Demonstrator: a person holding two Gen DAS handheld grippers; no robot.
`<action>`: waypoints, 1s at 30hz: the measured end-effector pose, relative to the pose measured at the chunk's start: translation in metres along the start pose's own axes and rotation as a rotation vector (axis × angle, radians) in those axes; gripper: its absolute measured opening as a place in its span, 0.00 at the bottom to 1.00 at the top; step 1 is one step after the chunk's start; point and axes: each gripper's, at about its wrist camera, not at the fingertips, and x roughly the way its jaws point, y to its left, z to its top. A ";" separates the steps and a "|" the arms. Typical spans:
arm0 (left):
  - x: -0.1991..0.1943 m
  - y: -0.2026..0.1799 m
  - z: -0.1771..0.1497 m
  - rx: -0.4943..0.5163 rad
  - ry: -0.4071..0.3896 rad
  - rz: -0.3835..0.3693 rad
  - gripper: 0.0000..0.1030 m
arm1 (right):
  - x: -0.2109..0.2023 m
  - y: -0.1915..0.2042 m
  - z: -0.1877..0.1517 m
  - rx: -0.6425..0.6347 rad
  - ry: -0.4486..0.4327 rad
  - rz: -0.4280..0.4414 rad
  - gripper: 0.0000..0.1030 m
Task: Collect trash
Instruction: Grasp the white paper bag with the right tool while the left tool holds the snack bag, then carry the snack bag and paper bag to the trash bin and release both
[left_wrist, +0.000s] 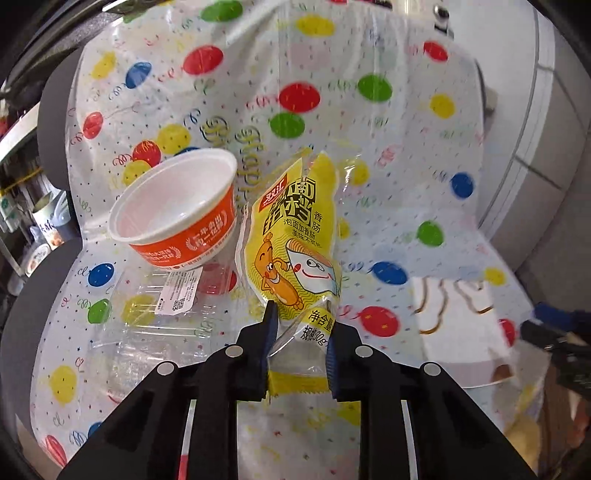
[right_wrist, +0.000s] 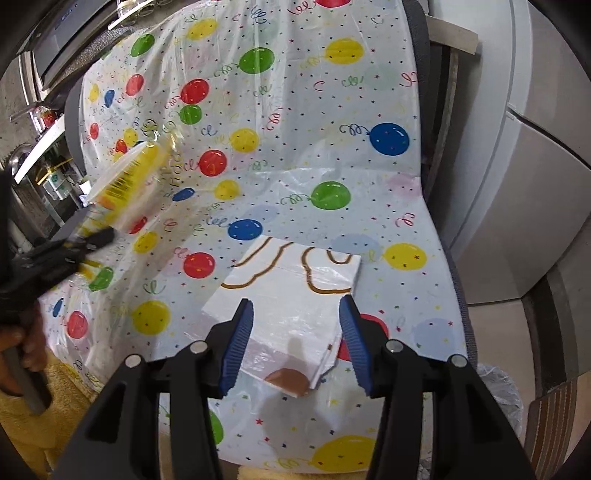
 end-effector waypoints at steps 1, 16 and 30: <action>-0.006 -0.002 -0.001 -0.004 -0.009 0.001 0.23 | 0.002 0.000 -0.001 -0.003 0.011 -0.006 0.52; -0.004 -0.005 -0.023 -0.025 0.049 -0.076 0.24 | 0.062 -0.012 -0.014 -0.009 0.057 -0.049 0.58; -0.003 -0.003 -0.027 -0.023 0.054 -0.072 0.25 | 0.038 0.015 -0.010 -0.088 -0.018 -0.012 0.13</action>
